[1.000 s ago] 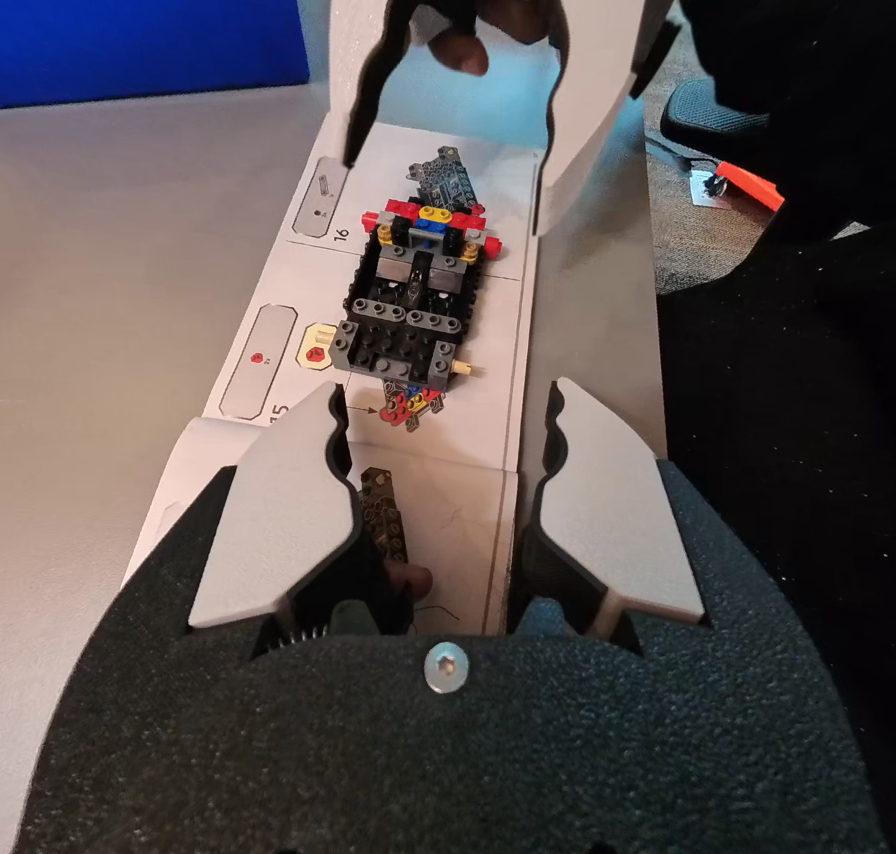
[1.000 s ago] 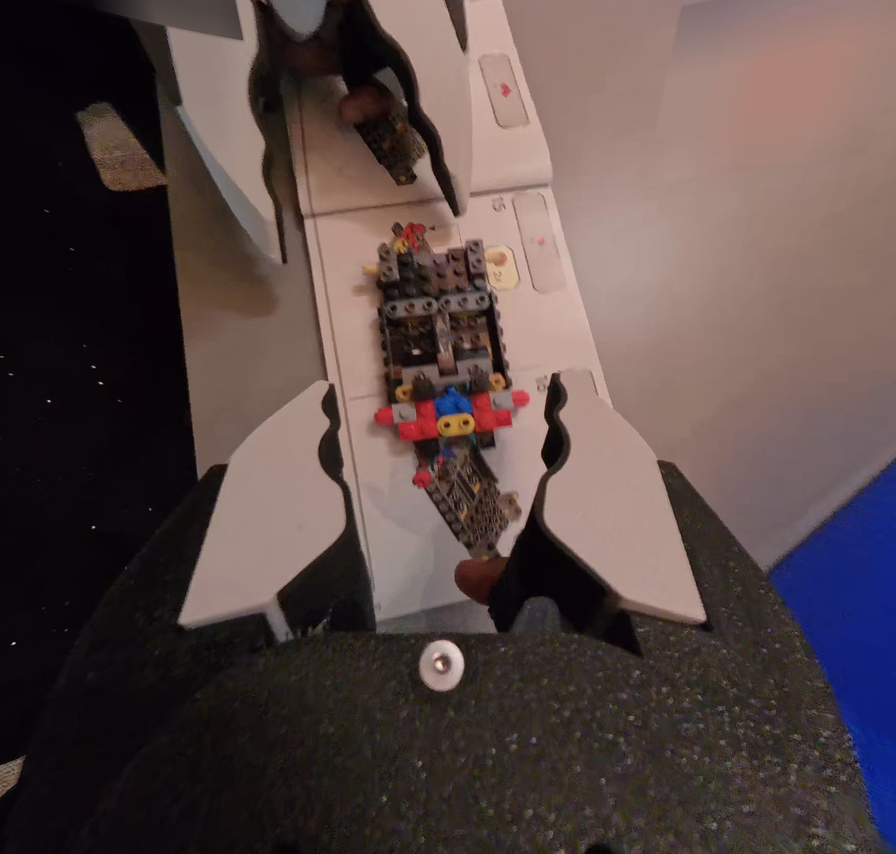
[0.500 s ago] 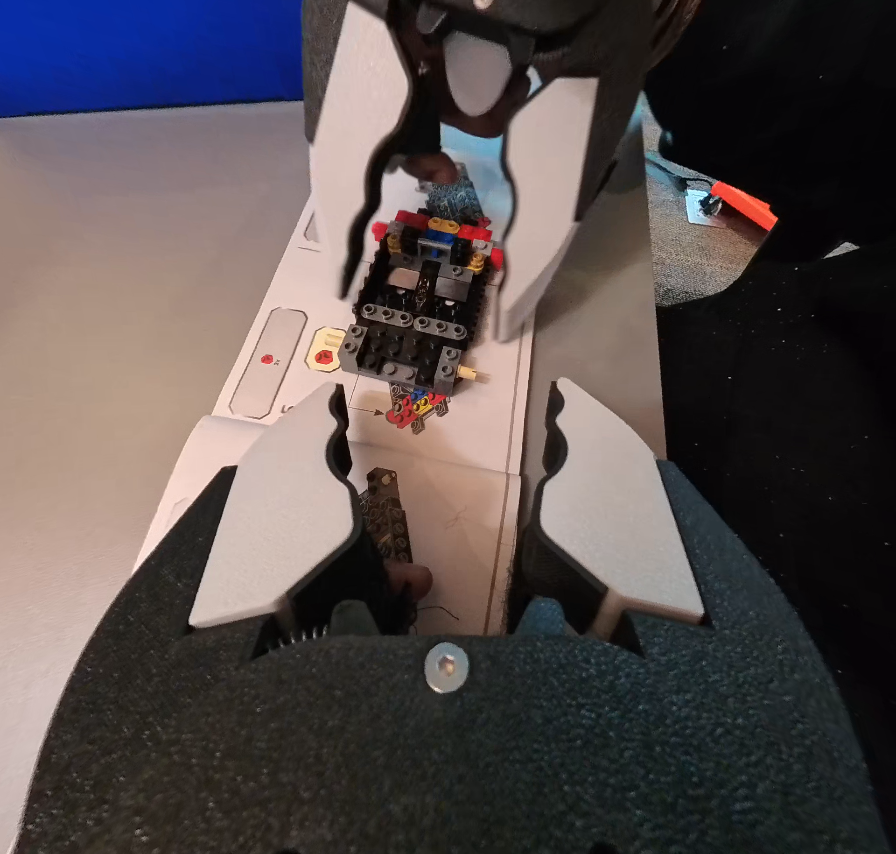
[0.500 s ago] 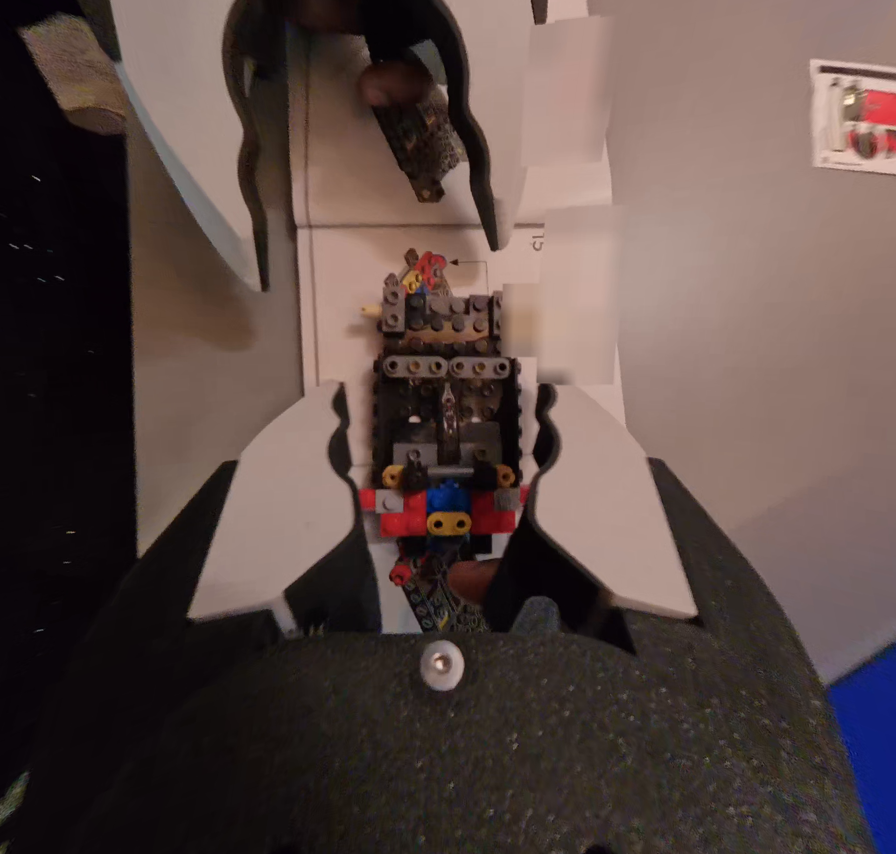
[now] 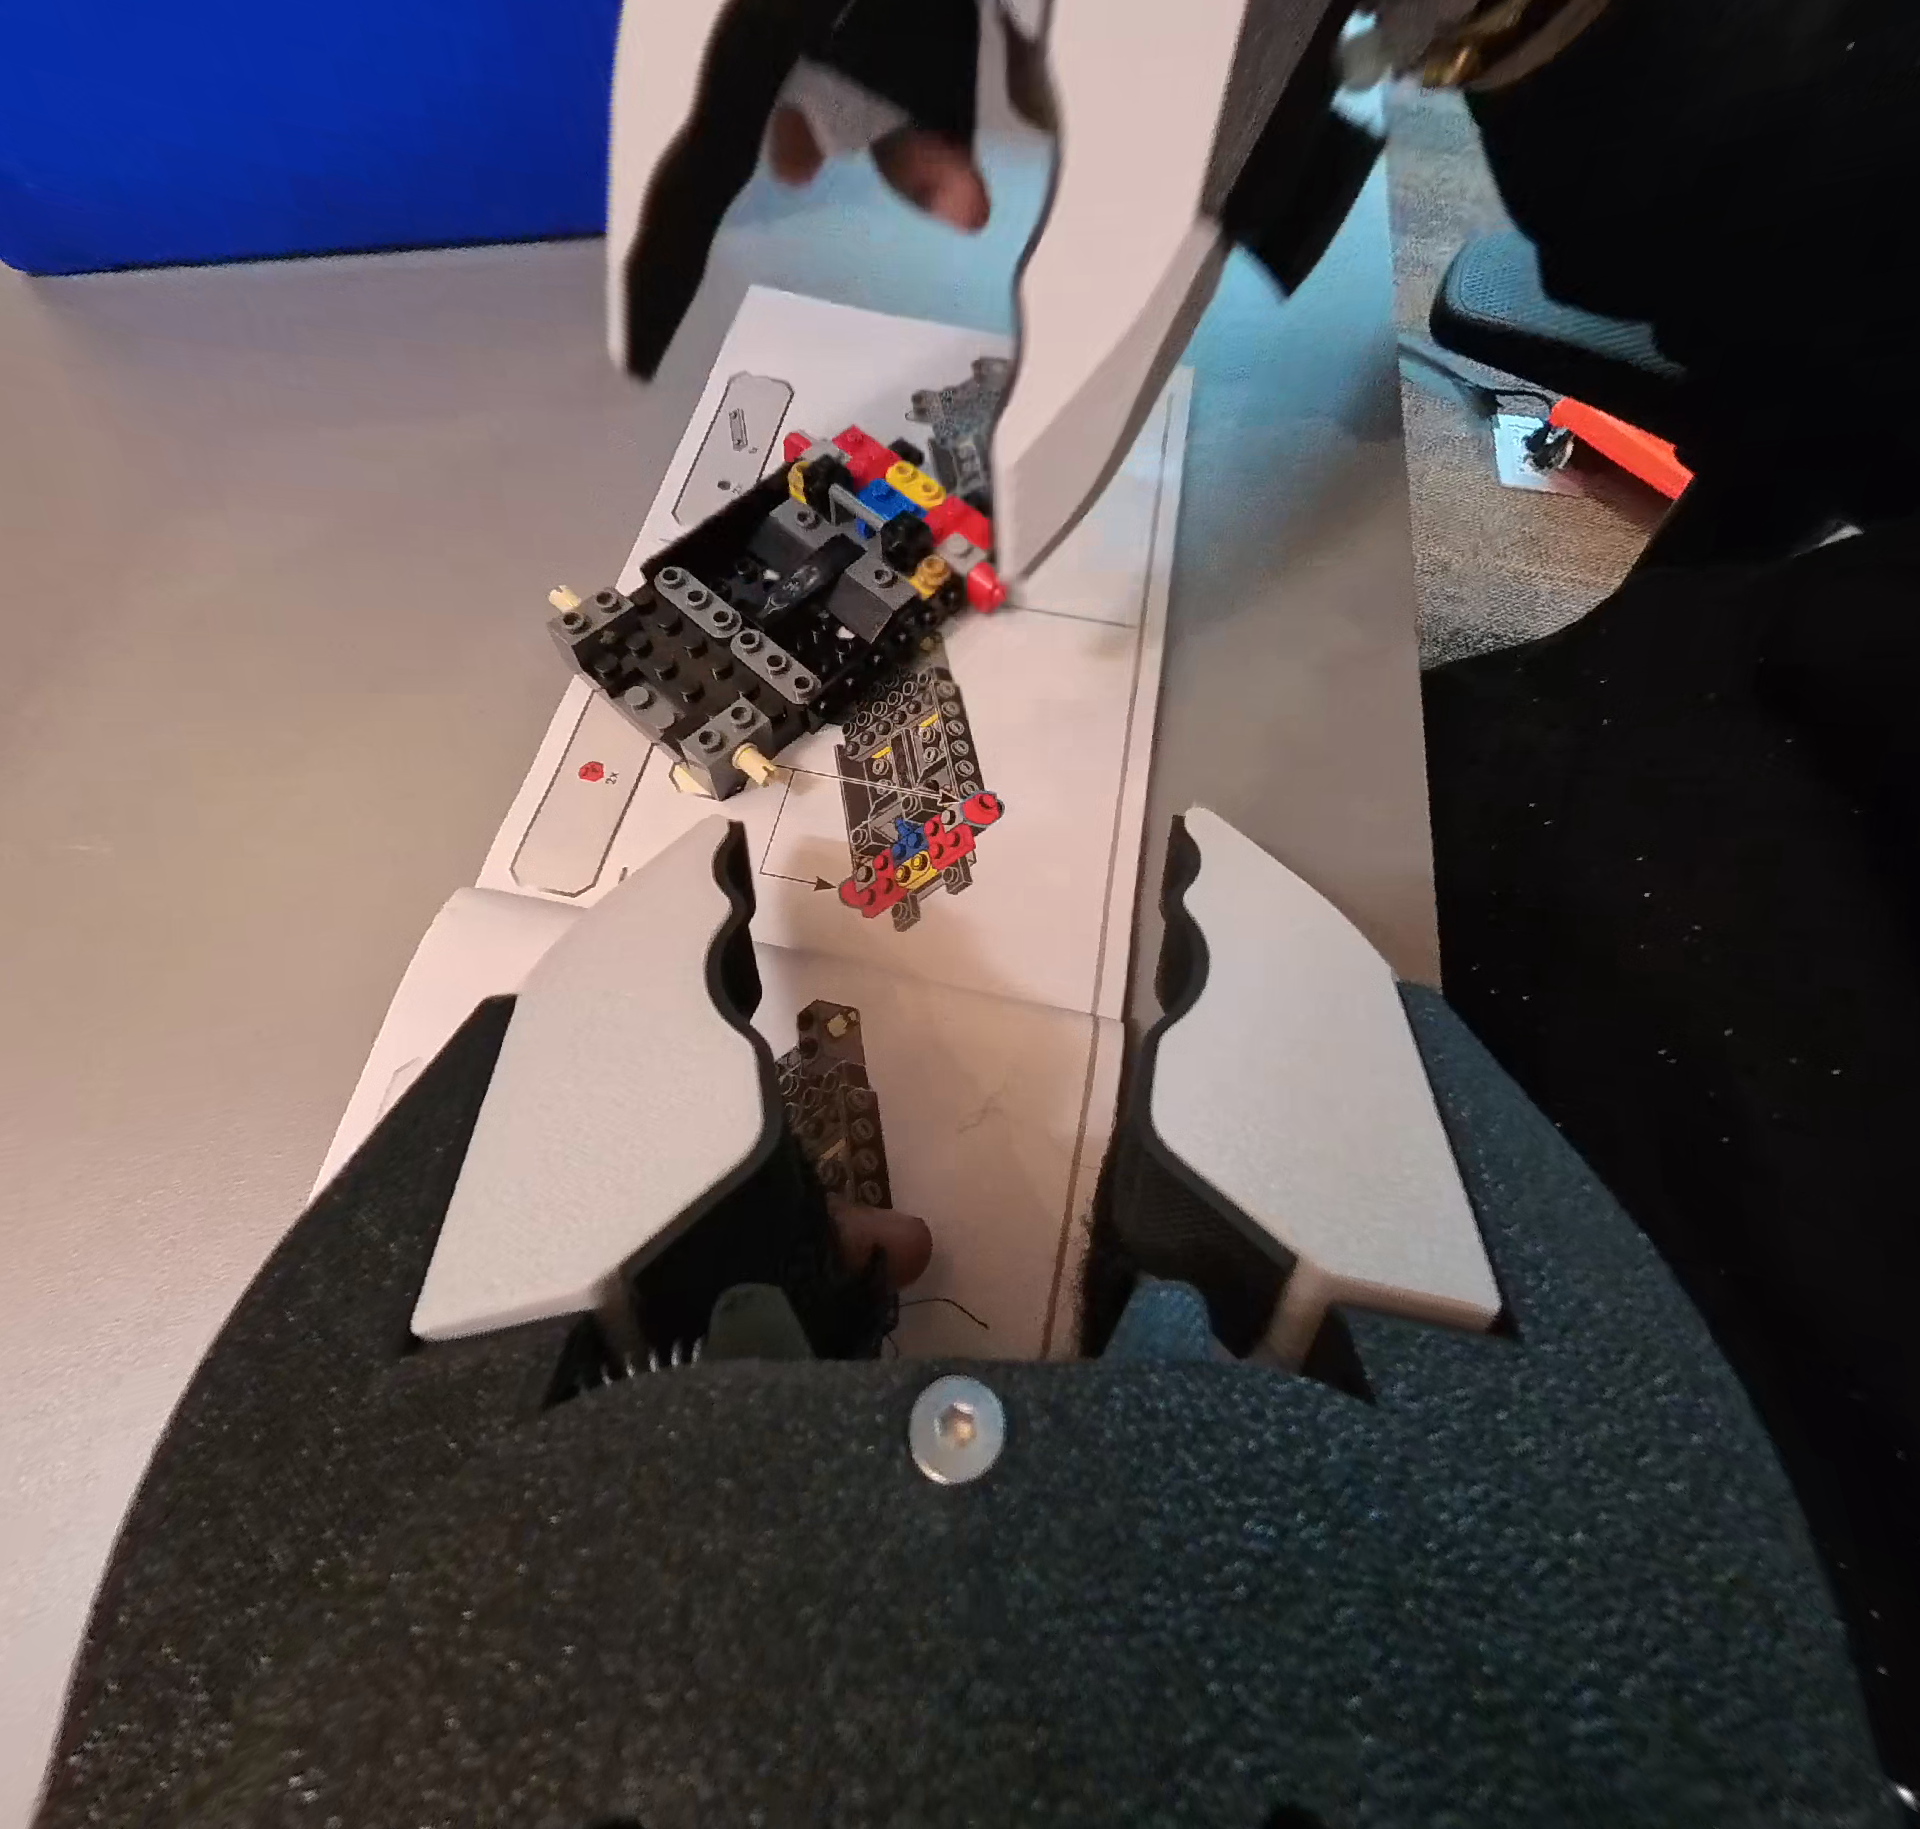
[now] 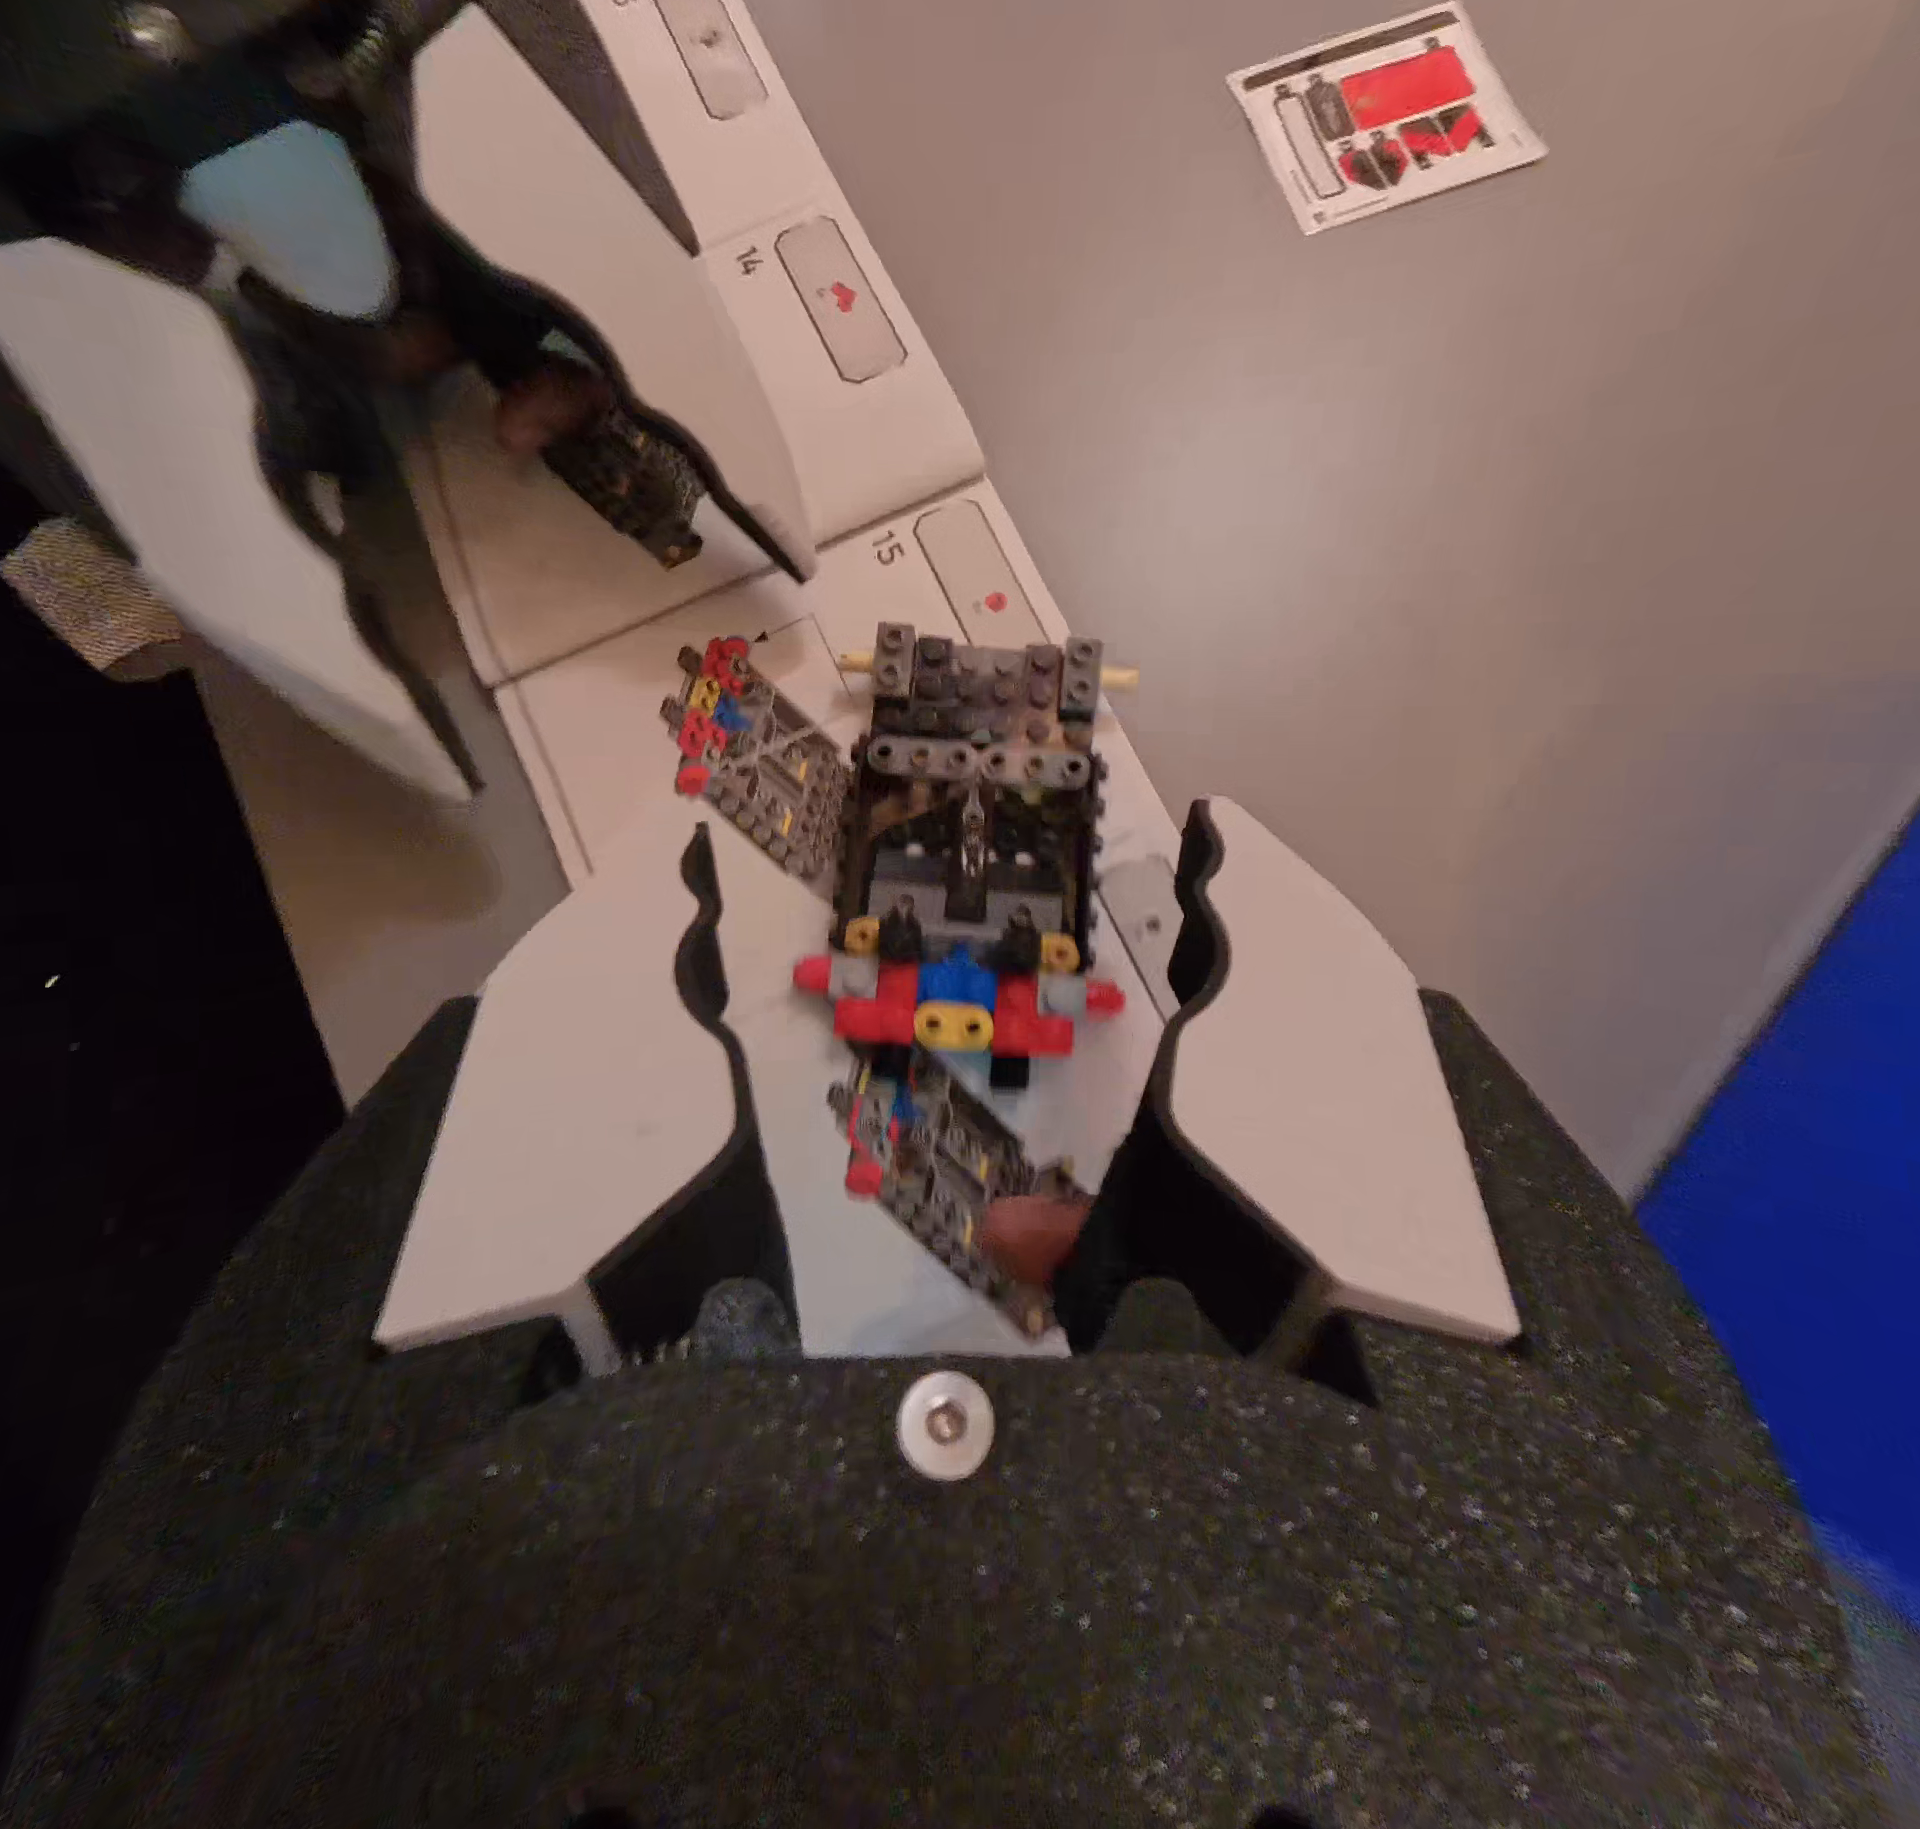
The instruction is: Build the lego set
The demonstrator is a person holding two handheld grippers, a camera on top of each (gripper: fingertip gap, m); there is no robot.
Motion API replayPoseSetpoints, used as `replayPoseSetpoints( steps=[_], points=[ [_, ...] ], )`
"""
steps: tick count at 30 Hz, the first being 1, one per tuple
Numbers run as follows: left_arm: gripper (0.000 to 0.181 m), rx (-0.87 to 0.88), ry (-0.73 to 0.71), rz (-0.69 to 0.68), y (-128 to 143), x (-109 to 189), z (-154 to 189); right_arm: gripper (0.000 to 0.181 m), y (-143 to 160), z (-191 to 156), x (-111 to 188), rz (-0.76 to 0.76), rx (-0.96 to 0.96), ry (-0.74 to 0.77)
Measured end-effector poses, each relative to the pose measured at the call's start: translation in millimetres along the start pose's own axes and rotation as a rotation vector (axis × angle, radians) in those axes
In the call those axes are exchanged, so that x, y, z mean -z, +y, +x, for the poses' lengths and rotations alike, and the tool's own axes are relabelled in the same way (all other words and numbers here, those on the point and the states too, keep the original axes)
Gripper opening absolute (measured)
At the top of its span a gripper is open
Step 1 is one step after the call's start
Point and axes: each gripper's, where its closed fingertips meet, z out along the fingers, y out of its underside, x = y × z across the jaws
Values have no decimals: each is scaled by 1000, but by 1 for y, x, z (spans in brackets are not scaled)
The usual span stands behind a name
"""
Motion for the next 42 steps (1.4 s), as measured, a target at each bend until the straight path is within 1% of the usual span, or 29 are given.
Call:
replayPoseSetpoints(
  steps=[3, 5, 8, 11, 15, 17, 19, 20, 21, 22, 25, 26, 28, 30, 32, 34, 35, 37, 40, 42],
  points=[
    [76, 17, -2, -2, 0, 0, -2, 91, 17, 1, 20, 4, -57, -7],
    [76, 24, -2, 2, 0, 0, -2, 92, 30, 1, 26, 8, -107, 8],
    [75, 31, 2, -3, 0, 0, -3, 93, 47, 0, 23, 9, -164, 33],
    [76, 31, 2, -19, 2, -2, -3, 91, 51, -3, 13, 25, -170, 55],
    [76, 17, -9, -31, 4, -3, -3, 91, 51, -1, 0, 1, -58, 81],
    [76, 14, -12, -32, 4, -3, -3, 83, 46, -1, -2, 12, -46, 67],
    [75, 15, -12, -30, 3, -3, -3, 78, 44, -1, -5, 15, -28, 51],
    [75, 16, -11, -29, 3, -2, -3, 73, 42, -1, -5, 21, -23, 45],
    [75, 16, -11, -28, 3, -2, -3, 63, 41, -1, -5, 27, -14, 33],
    [75, 15, -11, -26, 3, -2, -3, 61, 40, -2, -6, 34, 0, 18],
    [75, 11, -10, -19, 2, -2, -3, 61, 37, -6, -8, 50, 85, -27],
    [75, 2, -9, -10, 1, -1, -3, 61, 37, -12, -8, 46, 125, -68],
    [75, -44, -15, 35, -4, 3, -2, 61, 37, -30, -9, 33, 231, -169],
    [76, -106, -6, 107, -14, 9, 3, 61, 36, -35, -9, 32, 314, -199],
    [76, -132, 29, 143, -23, 11, 12, 61, 35, -35, -10, 11, 333, -224],
    [78, -146, 48, 110, -23, 10, 16, 65, 35, -33, -10, 0, 330, -232],
    [80, -157, 33, 88, -22, 8, 15, 72, 34, -30, -7, 8, 330, -217],
    [80, -168, 2, 67, -22, 6, 10, 75, 31, -24, 5, 51, 327, -185],
    [81, -127, 2, 71, -23, 6, 6, 73, 27, -11, 34, 127, 280, -122],
    [80, -85, 13, 72, -21, 4, 3, 67, 31, 1, 54, 155, 228, -66]
  ],
)
